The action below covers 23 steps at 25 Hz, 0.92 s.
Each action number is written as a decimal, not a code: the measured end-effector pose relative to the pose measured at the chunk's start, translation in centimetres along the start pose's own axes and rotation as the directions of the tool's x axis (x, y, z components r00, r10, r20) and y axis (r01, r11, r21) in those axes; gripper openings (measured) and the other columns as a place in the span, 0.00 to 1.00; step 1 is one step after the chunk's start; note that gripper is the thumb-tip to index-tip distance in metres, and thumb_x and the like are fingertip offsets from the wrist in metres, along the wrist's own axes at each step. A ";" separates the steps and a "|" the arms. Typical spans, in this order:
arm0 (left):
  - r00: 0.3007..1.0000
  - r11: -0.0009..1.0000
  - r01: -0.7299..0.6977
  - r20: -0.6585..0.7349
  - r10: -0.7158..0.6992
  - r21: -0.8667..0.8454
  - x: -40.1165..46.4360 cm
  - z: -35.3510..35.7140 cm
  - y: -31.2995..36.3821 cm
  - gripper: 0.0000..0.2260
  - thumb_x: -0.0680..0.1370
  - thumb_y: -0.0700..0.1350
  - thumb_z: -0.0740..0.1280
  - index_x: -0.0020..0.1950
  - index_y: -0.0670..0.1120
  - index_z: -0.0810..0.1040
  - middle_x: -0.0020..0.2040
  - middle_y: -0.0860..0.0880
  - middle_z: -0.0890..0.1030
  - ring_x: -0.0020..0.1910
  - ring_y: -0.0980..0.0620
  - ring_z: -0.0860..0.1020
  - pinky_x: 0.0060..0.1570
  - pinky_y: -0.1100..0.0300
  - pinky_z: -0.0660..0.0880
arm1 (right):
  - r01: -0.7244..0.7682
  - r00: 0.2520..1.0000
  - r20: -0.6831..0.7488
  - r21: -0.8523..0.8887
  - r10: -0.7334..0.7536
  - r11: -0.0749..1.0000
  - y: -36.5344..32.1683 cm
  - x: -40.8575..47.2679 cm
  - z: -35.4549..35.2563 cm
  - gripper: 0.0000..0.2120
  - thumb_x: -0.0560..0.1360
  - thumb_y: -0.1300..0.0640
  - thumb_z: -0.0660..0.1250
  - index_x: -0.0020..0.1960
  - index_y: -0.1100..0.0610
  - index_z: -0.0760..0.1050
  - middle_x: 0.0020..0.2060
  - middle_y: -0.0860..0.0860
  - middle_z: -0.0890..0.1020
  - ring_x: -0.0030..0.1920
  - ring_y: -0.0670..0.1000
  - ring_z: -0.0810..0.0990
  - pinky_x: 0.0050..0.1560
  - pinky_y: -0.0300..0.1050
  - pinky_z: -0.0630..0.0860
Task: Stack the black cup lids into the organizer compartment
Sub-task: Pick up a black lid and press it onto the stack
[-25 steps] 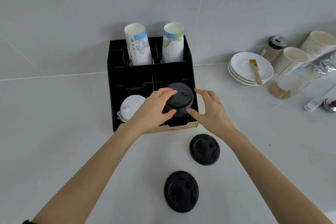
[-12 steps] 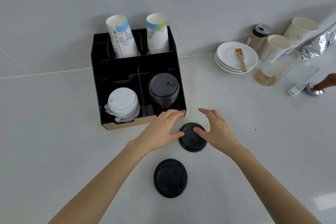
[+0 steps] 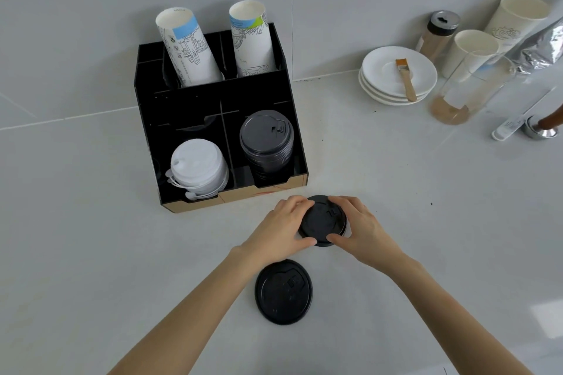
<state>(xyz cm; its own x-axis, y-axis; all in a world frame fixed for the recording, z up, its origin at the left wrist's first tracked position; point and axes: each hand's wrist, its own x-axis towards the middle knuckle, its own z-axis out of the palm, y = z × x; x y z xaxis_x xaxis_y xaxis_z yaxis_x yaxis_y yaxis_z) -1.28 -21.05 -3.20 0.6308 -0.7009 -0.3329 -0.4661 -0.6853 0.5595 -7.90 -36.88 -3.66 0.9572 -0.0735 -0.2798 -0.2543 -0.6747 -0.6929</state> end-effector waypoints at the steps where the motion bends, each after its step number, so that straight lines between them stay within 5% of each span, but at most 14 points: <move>1: 1.000 1.000 0.002 -0.004 -0.002 0.002 0.0 0.2 0.0 0.30 0.73 0.48 0.66 0.70 0.45 0.57 0.70 0.46 0.61 0.68 0.47 0.61 0.69 0.49 0.63 | 0.004 1.000 -0.003 0.006 -0.004 1.000 0.1 0.1 0.1 0.30 0.70 0.60 0.68 0.68 0.54 0.60 0.65 0.54 0.67 0.65 0.55 0.67 0.65 0.46 0.65; 23: 0.991 0.999 -0.005 -0.133 0.000 -0.036 -2.3 -1.2 -0.6 0.28 0.73 0.49 0.66 0.70 0.47 0.59 0.71 0.47 0.62 0.70 0.50 0.58 0.70 0.55 0.59 | 0.140 0.987 -0.080 -0.006 -0.141 0.990 -1.7 -1.1 0.5 0.29 0.70 0.55 0.69 0.67 0.52 0.62 0.64 0.49 0.68 0.61 0.47 0.64 0.60 0.36 0.61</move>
<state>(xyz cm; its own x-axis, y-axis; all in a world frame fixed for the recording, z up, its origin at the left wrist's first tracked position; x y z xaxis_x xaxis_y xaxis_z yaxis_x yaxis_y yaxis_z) -1.72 -18.78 -1.86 0.7076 -0.6683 -0.2295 -0.4465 -0.6747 0.5878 -8.60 -35.31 -2.49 0.9914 -0.0362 -0.1258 -0.1164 -0.6830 -0.7211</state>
